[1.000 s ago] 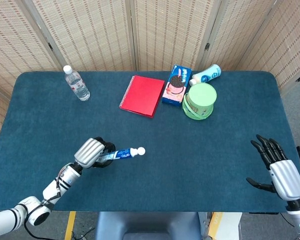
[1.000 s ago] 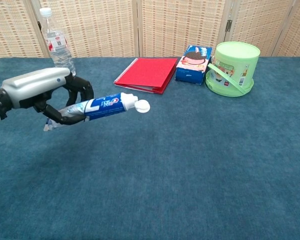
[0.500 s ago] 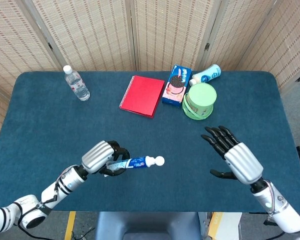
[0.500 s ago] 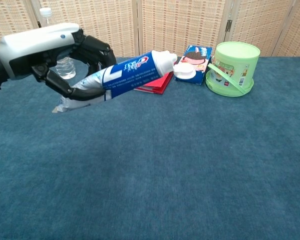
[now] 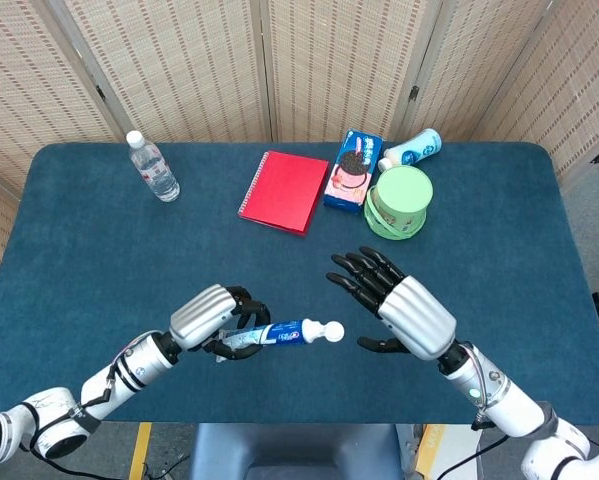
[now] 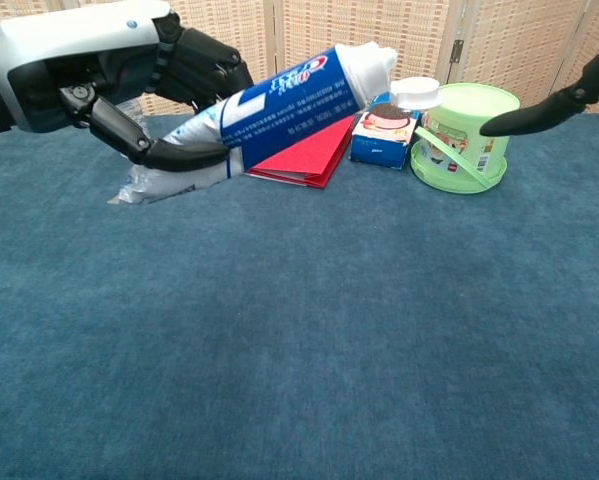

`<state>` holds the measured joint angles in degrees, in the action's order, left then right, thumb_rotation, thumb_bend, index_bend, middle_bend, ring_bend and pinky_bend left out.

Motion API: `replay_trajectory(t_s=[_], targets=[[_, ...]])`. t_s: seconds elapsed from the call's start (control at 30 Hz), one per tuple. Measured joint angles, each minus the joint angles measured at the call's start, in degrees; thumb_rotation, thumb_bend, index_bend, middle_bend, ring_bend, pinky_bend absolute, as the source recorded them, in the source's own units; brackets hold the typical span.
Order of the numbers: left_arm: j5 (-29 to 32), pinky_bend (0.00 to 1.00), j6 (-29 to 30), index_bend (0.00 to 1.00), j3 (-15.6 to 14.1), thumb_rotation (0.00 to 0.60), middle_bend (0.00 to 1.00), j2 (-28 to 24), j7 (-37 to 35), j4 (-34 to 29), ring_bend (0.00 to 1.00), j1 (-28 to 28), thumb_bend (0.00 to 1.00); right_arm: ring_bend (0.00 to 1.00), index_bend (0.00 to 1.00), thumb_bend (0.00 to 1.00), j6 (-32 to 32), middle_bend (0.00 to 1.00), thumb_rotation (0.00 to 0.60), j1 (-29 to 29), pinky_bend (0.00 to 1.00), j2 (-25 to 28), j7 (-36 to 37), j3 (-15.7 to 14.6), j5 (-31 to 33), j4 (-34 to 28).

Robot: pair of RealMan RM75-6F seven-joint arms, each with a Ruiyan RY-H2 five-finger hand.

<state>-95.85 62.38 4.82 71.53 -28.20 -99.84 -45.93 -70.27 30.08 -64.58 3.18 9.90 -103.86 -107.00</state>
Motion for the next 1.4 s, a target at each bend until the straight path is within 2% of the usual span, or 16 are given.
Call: replay_trajectory(t_s=[0.47,1.13,1.4], targets=[[-0.14,0.46,-1.02,0.72,-0.01,0.600,0.79,-0.97,0.35,-1.17,0.74,-1.13,0.39,0.00,0.00,0.00,1.82,0.00,0.600,4.51,0.00,-3.38,-2.05,1.19,1.76,0.95],[2.20,0.46,-2.79,0.73,-0.52,0.600,0.81,0.29,10.88,0.55,0.74,-1.00,0.39,0.00,0.00,0.00,2.87,0.00,0.600,7.06,0.00,-3.89,-5.46,1.08,4.30,-0.98],[3.51,0.46,-3.41,0.73,-0.54,0.600,0.81,0.66,12.48,0.64,0.74,-0.68,0.39,0.00,0.00,0.00,3.63,0.00,0.600,8.26,0.00,-4.92,-5.70,1.00,5.15,-0.56]])
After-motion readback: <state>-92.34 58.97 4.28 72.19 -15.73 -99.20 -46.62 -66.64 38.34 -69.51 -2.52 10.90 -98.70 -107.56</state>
